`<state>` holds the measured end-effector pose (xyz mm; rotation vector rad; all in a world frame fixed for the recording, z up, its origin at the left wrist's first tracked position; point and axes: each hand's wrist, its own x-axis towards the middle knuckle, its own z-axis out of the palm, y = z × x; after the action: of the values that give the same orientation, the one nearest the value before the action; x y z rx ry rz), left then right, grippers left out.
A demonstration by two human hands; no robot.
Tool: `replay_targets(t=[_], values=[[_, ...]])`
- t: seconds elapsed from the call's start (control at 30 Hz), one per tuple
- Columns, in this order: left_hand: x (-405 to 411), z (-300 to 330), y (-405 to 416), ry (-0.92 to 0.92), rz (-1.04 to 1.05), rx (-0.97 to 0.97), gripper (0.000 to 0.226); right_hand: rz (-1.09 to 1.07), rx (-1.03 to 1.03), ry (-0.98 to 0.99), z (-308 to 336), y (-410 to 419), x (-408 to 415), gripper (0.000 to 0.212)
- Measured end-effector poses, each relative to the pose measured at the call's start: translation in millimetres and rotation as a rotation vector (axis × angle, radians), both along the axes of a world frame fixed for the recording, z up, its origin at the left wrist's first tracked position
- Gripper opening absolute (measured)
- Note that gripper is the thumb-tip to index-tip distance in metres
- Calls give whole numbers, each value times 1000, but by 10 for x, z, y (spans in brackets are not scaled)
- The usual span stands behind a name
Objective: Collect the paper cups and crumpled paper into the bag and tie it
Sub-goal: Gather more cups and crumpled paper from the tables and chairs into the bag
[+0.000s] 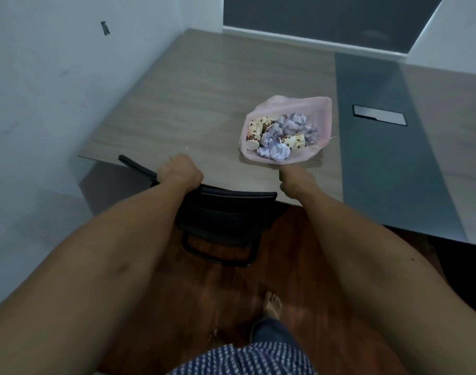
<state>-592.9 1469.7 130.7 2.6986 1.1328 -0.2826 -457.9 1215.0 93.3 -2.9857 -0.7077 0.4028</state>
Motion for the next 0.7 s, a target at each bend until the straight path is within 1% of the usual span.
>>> replay_targets(t=[0.2, 0.33, 0.5, 0.6, 0.7], values=[[470, 177, -312, -154, -186, -13, 38, -40, 38, -102, 324, -89, 333, 19], [866, 140, -457, -209, -304, -111, 37, -99, 83, -118, 354, -231, 645, 27], [1443, -162, -520, -187, -338, -182, 35, -144, 146, -118, 208, -412, 1221, 38], [1753, -429, -495, -187, -307, -216, 37, -185, 209, -120, 46, -480, 1584, 44], [2100, -670, -480, -159, -266, -247, 43, -249, 317, -71, -120, -506, 2002, 48]])
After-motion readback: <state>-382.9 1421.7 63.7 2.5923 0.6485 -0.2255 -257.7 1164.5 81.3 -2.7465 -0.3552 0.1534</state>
